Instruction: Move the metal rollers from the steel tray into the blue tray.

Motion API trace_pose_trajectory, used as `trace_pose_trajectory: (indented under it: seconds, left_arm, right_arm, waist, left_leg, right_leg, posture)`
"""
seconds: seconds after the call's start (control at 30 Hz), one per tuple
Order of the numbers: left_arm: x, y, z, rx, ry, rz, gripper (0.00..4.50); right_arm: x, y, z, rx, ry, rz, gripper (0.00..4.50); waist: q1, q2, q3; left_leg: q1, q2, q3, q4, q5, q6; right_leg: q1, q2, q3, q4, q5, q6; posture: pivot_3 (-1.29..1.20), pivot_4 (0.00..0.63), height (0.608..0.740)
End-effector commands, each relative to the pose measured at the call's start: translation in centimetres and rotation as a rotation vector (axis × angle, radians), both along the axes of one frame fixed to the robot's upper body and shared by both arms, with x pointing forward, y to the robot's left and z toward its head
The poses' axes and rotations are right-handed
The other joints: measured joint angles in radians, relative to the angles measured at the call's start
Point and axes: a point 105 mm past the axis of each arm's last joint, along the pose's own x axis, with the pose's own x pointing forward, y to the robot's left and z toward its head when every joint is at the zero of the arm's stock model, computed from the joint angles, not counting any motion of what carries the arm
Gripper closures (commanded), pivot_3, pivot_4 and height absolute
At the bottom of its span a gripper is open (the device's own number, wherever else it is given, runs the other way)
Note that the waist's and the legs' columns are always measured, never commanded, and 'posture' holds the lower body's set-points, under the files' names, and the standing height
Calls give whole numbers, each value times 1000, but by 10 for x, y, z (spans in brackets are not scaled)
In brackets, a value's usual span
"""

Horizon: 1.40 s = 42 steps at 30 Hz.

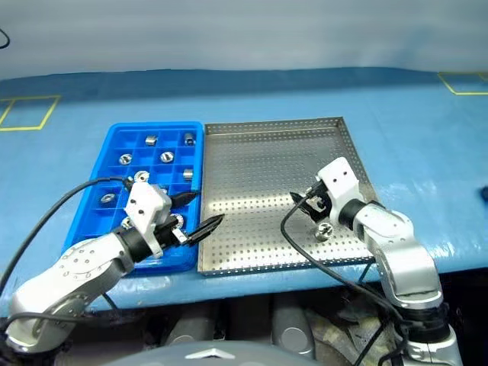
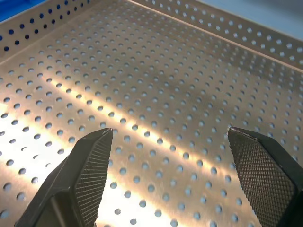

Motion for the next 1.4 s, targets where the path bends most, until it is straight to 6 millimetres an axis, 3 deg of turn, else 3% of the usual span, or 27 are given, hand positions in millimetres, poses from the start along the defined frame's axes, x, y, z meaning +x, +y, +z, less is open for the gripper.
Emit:
trace_pose_trajectory:
  seconds: [0.03, 0.37, 0.77, 0.87, 1.03, 1.4]
  left_arm:
    - [3, -11, 1, -6, -18, -53, 419]
    - [3, -15, -4, -6, -5, -78, 419]
    - [3, -14, -4, 1, -14, -67, 419]
    - [3, -12, -4, 5, -17, -62, 419]
    - [4, -9, -4, 14, -18, -53, 419]
    - [5, -6, -2, 8, -30, -39, 419]
  right_arm:
    - [-18, -1, 2, -2, 19, 2, 428]
    - [-26, -15, -35, 25, 162, -90, 428]
    - [-15, -14, -51, 56, 199, -129, 428]
    - [-15, -15, -52, 60, 201, -142, 1017]
    - [-15, -15, -46, 30, 181, -132, 2616]
    - [-6, -10, -28, 41, 108, -123, 2764]
  waist:
    - [-13, 0, 0]
    - [-60, -1, 0]
    - [-56, -1, 0]
    - [-54, -1, 0]
    - [-53, -1, 0]
    - [-57, -1, 0]
  left_leg:
    - [0, 0, 0, 0, 0, 0]
    - [1, 0, 4, 2, -1, 2]
    - [1, 0, 4, 2, -1, 2]
    - [1, 0, 4, 2, -1, 2]
    - [1, 0, 5, 2, -2, 3]
    - [1, 0, 5, 2, -2, 3]
  right_leg:
    - [0, 0, 1, 0, 0, 1]
    - [0, 2, 7, 0, -1, 9]
    - [0, 2, 8, 0, -1, 9]
    - [0, 2, 8, 0, -1, 9]
    - [0, 2, 9, 0, 0, 8]
    - [-1, 2, 9, 0, 0, 9]
  posture:
    - [-262, 150, 740]
    - [-258, 150, 740]
    - [-244, 150, 740]
    - [-242, 150, 740]
    - [-243, 150, 740]
    - [-243, 150, 740]
